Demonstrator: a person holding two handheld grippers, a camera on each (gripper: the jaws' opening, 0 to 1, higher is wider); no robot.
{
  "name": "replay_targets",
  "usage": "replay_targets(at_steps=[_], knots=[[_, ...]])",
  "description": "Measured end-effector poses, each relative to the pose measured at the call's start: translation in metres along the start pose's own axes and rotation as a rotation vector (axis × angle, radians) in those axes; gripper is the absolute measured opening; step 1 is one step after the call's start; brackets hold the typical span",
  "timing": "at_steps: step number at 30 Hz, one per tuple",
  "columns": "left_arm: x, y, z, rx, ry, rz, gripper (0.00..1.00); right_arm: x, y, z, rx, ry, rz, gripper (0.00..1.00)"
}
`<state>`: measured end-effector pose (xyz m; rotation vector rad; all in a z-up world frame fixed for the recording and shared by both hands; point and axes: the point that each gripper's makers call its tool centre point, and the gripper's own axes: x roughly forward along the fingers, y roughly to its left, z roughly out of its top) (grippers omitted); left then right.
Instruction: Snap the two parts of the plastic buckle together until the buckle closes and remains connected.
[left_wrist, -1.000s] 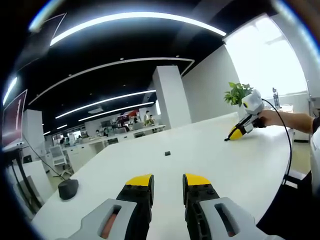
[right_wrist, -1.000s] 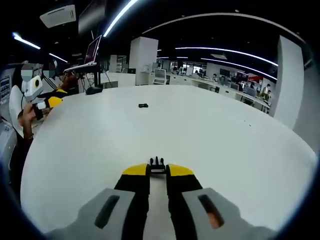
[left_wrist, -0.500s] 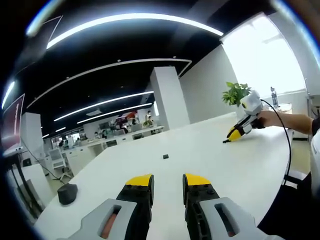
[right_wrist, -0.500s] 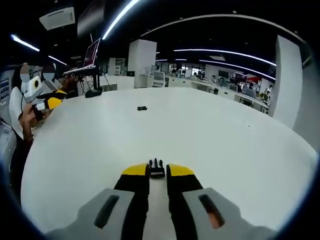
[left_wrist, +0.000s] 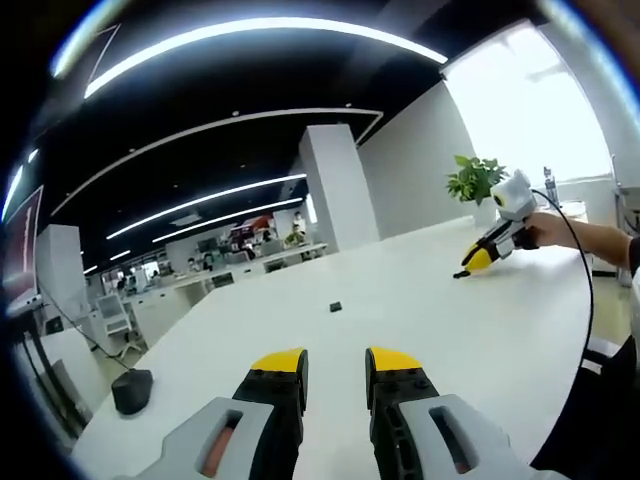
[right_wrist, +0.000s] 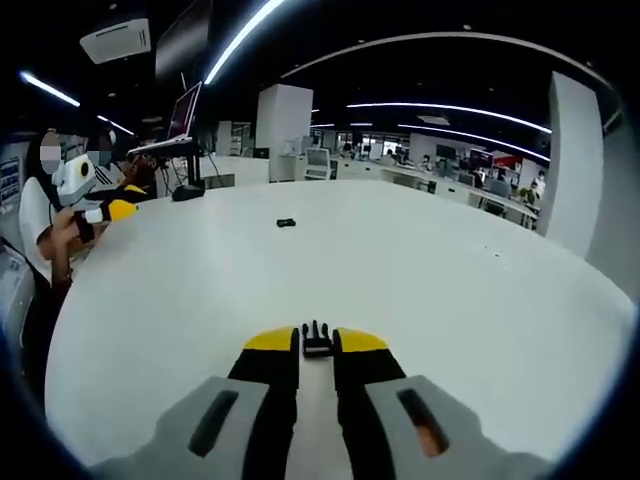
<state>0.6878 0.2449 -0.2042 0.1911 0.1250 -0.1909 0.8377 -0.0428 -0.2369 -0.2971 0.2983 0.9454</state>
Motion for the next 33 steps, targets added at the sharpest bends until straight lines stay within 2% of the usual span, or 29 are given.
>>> replay_targets(at_steps=[6,14,33], knots=[[0.008,0.004,0.003,0.011,0.010,0.006,0.22,0.000,0.002,0.001,0.003,-0.008,0.008,0.14],[0.024,-0.001,0.009,0.023,0.014,-0.035,0.22,-0.002,0.005,0.001,0.005,-0.014,0.017,0.14],[0.046,-0.002,0.028,0.064,0.020,-0.064,0.22,-0.003,0.009,0.000,0.017,-0.023,0.028,0.14]])
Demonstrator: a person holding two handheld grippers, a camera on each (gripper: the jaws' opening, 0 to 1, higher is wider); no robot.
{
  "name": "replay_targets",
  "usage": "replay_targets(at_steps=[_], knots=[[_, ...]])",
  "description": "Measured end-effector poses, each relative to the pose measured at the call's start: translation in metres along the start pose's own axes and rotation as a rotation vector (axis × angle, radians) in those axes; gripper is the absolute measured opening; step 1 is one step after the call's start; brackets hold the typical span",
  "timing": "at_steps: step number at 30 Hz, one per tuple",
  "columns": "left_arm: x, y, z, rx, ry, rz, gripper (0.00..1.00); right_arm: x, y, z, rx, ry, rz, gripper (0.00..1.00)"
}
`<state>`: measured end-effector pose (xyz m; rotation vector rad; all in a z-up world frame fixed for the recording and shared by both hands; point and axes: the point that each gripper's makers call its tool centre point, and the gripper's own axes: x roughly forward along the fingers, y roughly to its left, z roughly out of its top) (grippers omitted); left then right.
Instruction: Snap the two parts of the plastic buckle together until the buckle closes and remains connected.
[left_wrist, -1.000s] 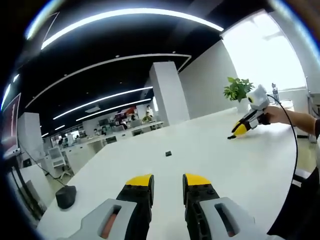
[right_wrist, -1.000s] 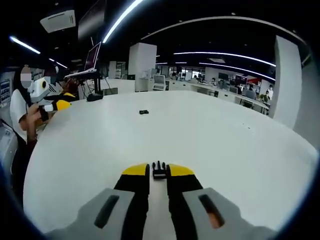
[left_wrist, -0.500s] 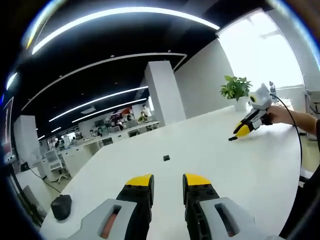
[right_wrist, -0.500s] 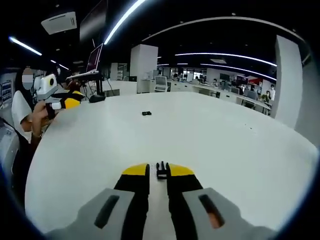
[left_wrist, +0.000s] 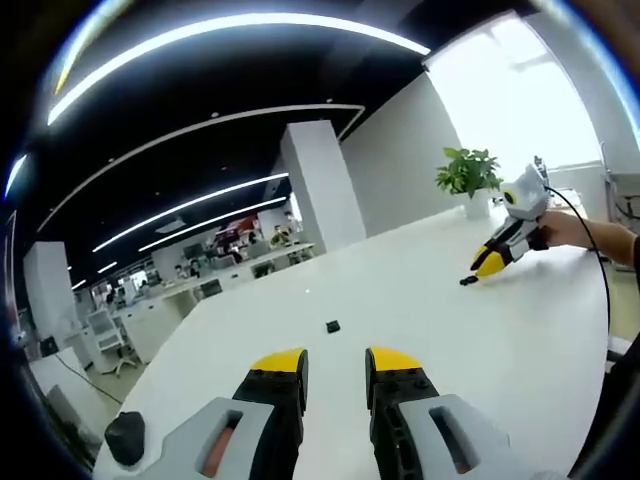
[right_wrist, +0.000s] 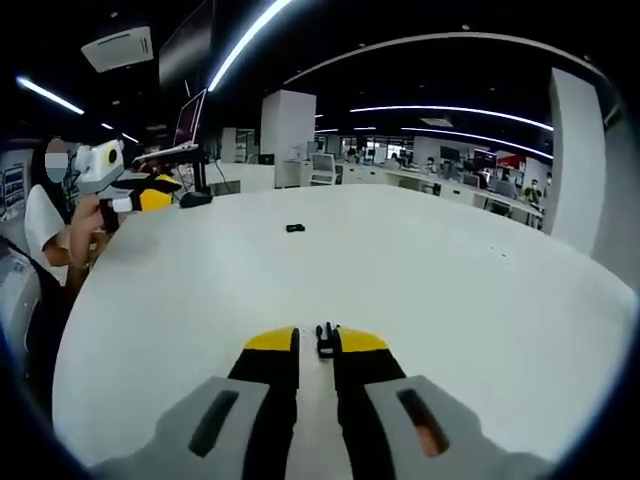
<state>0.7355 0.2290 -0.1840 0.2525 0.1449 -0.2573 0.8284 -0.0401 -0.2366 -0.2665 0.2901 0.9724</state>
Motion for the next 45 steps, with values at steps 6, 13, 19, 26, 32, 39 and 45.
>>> replay_targets(at_steps=[6,13,19,26,32,39,45], knots=[[0.010,-0.001,0.001,-0.006,0.007,-0.026,0.22,-0.001,0.001,0.000,0.000,-0.004,0.001,0.14],[0.020,0.003,0.002,-0.019,0.023,-0.037,0.22,0.000,0.002,0.000,0.000,-0.003,0.005,0.14],[0.028,0.009,0.003,-0.017,0.040,-0.038,0.22,0.000,0.003,0.000,-0.001,-0.004,0.007,0.14],[0.036,0.012,0.008,-0.012,0.055,-0.045,0.22,0.000,0.004,0.000,-0.002,-0.003,0.008,0.14],[0.042,0.013,0.015,-0.005,0.055,-0.057,0.22,0.000,0.004,0.000,-0.002,-0.004,0.009,0.14],[0.050,0.015,0.019,-0.005,0.063,-0.069,0.22,0.000,0.007,0.000,-0.003,-0.003,0.017,0.14],[0.057,0.020,0.021,0.009,0.076,-0.067,0.22,0.000,0.007,0.000,-0.001,-0.001,0.017,0.14]])
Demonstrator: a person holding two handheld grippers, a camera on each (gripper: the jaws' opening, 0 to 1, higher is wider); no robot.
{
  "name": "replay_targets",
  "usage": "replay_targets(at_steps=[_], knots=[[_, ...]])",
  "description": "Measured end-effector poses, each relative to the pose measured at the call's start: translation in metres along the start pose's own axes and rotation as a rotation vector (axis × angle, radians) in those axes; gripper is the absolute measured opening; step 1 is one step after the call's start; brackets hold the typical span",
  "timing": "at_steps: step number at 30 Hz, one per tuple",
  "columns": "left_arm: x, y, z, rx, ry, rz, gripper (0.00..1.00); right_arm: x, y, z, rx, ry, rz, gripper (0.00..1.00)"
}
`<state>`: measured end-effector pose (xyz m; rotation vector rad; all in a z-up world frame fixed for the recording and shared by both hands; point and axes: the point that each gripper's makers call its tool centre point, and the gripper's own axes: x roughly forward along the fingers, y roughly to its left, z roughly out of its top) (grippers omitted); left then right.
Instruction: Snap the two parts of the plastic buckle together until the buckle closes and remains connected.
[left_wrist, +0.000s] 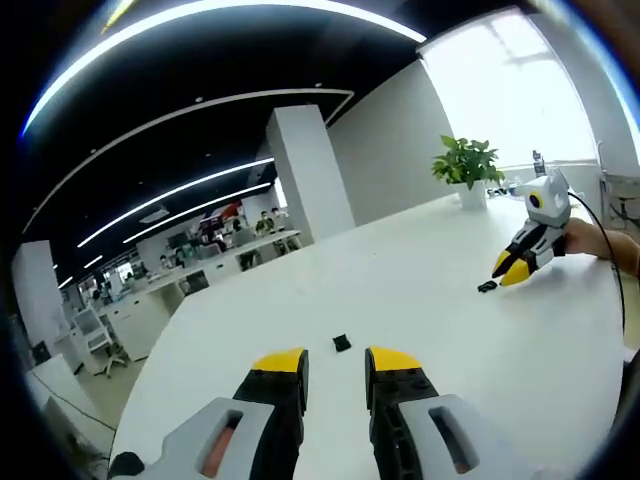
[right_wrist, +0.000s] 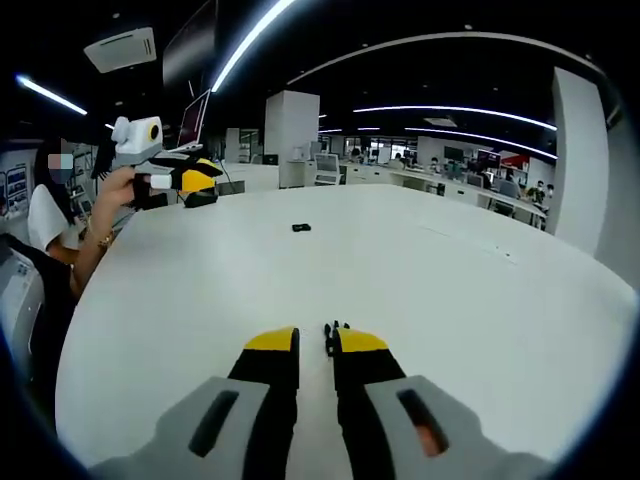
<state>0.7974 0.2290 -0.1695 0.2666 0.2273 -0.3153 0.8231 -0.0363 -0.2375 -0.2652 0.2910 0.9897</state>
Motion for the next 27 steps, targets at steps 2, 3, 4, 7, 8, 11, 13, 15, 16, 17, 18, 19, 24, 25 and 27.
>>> replay_targets(at_steps=[2,3,4,7,8,11,13,15,16,17,18,19,24,25,27], knots=[[0.003,0.001,0.001,-0.002,0.006,-0.002,0.22,0.000,0.000,0.000,0.000,0.000,0.001,0.14],[0.004,0.001,0.001,0.002,0.010,-0.004,0.22,0.000,0.001,0.000,0.000,0.000,0.002,0.14],[0.005,0.001,0.002,0.004,0.012,-0.005,0.22,0.000,0.001,0.000,0.000,0.000,0.002,0.14],[0.008,0.001,0.004,0.012,0.016,-0.011,0.22,0.000,0.001,0.000,-0.001,0.000,0.002,0.14],[0.009,0.001,0.005,0.014,0.016,-0.012,0.22,0.000,0.001,0.000,-0.001,0.000,0.003,0.14],[0.012,0.001,0.008,0.014,0.018,-0.019,0.22,0.000,0.001,0.000,0.000,0.002,0.004,0.14],[0.014,0.002,0.009,0.017,0.020,-0.021,0.22,0.000,0.001,0.000,0.000,0.001,0.004,0.14],[0.016,0.002,0.010,0.017,0.025,-0.021,0.22,0.000,0.001,0.000,-0.001,0.001,0.005,0.14],[0.018,0.002,0.011,0.019,0.027,-0.023,0.22,0.000,0.001,0.000,-0.001,0.001,0.005,0.14],[0.019,0.002,0.011,0.019,0.028,-0.024,0.22,0.000,0.001,0.000,-0.001,0.000,0.005,0.14],[0.020,0.002,0.011,0.018,0.031,-0.026,0.22,0.000,0.001,0.000,-0.001,0.000,0.005,0.14],[0.022,0.001,0.011,0.019,0.034,-0.027,0.22,0.000,0.001,0.000,-0.001,0.000,0.005,0.14],[0.028,0.000,0.014,0.023,0.045,-0.033,0.22,0.000,0.001,0.000,-0.001,0.000,0.006,0.14],[0.029,-0.001,0.015,0.026,0.047,-0.035,0.22,0.000,0.001,0.000,-0.001,0.000,0.006,0.14],[0.031,-0.002,0.017,0.031,0.052,-0.040,0.22,-0.001,0.001,0.001,-0.003,-0.001,0.006,0.14]])
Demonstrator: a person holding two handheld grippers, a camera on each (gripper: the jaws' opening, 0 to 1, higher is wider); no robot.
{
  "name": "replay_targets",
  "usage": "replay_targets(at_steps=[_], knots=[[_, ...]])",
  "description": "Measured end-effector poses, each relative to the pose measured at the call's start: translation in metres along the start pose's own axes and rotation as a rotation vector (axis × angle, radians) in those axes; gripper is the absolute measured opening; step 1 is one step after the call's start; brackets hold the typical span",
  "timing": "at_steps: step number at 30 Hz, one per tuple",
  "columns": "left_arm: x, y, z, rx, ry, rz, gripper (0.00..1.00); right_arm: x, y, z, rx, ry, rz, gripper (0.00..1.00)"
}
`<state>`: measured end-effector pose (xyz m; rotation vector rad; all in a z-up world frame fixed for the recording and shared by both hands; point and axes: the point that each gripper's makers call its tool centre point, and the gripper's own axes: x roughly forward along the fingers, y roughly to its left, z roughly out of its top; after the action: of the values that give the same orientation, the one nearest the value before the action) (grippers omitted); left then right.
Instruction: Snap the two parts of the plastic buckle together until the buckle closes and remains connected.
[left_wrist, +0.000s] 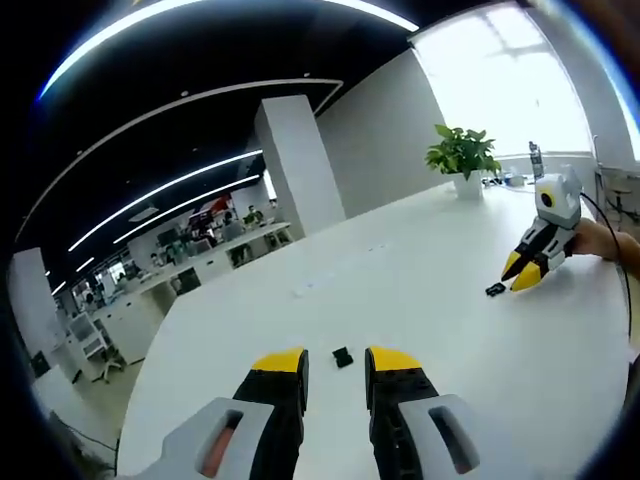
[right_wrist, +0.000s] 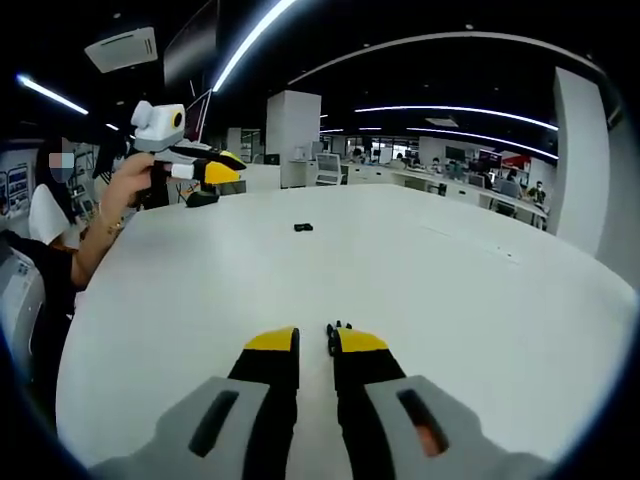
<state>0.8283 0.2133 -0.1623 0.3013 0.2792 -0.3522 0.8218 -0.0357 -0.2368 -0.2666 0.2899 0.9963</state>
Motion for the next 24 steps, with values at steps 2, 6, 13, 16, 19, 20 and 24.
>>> replay_targets(at_steps=[2,6,13,16,19,20,24], knots=[[0.002,-0.001,0.002,0.004,0.005,-0.007,0.22,0.000,0.000,0.000,0.000,-0.001,0.000,0.14],[0.007,-0.003,0.004,0.011,0.015,-0.014,0.22,0.000,0.001,0.000,0.000,-0.001,0.002,0.14],[0.017,-0.005,0.005,0.009,0.031,-0.026,0.22,0.000,0.002,0.000,0.000,-0.002,0.005,0.14],[0.023,-0.006,0.005,0.004,0.039,-0.031,0.22,-0.001,0.002,0.000,0.000,-0.003,0.005,0.14],[0.029,-0.006,0.005,0.002,0.051,-0.037,0.22,-0.001,0.002,0.000,0.000,-0.003,0.006,0.14],[0.031,-0.006,0.004,0.001,0.056,-0.037,0.22,-0.001,0.002,0.000,-0.001,-0.004,0.006,0.14],[0.037,-0.009,0.005,-0.002,0.068,-0.043,0.22,-0.001,0.003,0.000,-0.001,-0.004,0.009,0.14]])
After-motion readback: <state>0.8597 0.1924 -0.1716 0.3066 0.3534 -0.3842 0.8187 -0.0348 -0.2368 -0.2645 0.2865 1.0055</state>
